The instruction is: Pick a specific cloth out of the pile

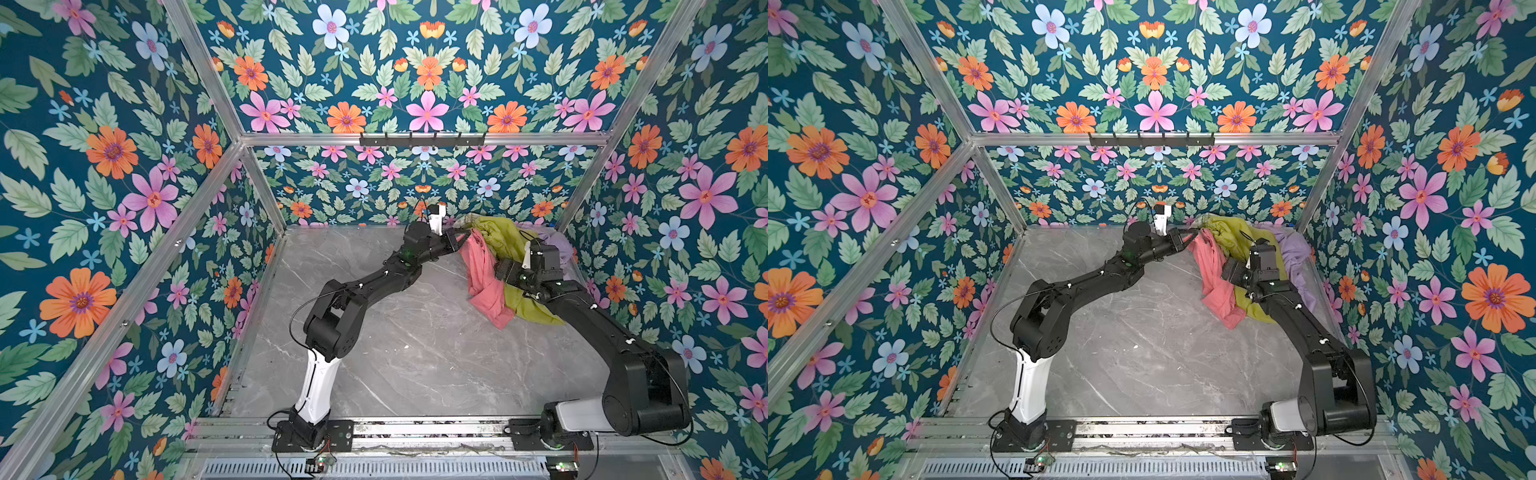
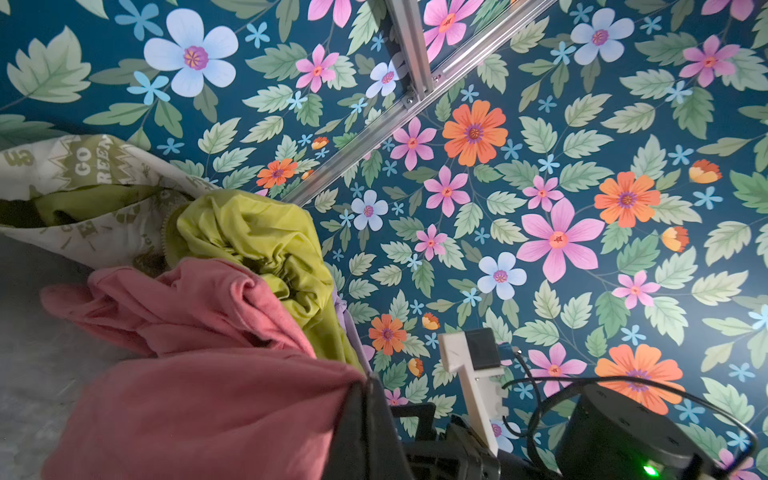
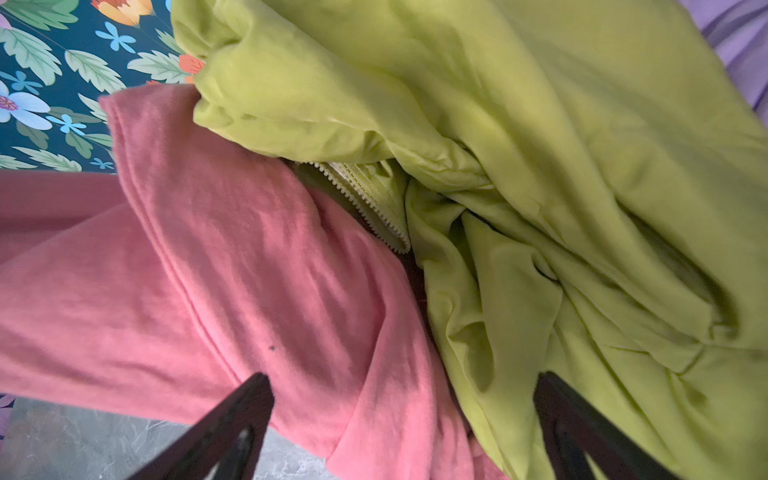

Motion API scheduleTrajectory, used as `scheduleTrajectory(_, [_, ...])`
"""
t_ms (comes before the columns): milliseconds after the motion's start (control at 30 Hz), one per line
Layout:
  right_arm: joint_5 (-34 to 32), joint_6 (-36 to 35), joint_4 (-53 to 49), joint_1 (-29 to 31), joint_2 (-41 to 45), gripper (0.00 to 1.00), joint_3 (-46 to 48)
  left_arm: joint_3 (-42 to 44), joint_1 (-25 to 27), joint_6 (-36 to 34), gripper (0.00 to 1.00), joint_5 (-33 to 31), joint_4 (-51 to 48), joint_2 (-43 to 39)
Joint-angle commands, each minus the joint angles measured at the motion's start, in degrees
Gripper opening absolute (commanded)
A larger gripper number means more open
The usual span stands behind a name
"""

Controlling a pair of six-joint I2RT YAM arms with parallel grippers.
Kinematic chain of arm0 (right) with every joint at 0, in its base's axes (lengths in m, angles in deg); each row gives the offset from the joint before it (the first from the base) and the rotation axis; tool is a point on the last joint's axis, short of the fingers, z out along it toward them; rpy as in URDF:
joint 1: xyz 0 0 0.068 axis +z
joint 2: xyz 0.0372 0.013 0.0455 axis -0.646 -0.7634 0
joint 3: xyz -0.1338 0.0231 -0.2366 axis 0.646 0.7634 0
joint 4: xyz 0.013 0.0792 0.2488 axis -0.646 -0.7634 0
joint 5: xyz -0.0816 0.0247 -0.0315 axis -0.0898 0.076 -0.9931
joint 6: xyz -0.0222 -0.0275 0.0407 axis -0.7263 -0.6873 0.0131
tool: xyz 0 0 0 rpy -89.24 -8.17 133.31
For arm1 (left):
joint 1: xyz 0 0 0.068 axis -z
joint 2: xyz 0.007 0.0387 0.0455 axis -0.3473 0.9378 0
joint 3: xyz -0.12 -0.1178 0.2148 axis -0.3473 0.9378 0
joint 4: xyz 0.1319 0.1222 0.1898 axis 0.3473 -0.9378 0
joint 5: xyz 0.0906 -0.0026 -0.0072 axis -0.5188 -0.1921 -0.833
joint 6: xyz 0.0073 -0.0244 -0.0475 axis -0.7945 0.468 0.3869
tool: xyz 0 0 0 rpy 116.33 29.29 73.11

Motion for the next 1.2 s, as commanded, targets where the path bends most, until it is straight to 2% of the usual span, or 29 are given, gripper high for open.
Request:
scheduleTrajectory(0, [-0.8,-0.5,0.3,0.0,0.6,0.99,0.0,1.4,-0.2,-0.1,0.0,-0.2,5.3,-1.5])
scheduleTrajectory(1167, [-0.8,-0.7,0.3,0.0,2.6,0.99,0.6,3.0,-1.7,-0.2,0.0,-0.8,6.3,-6.5])
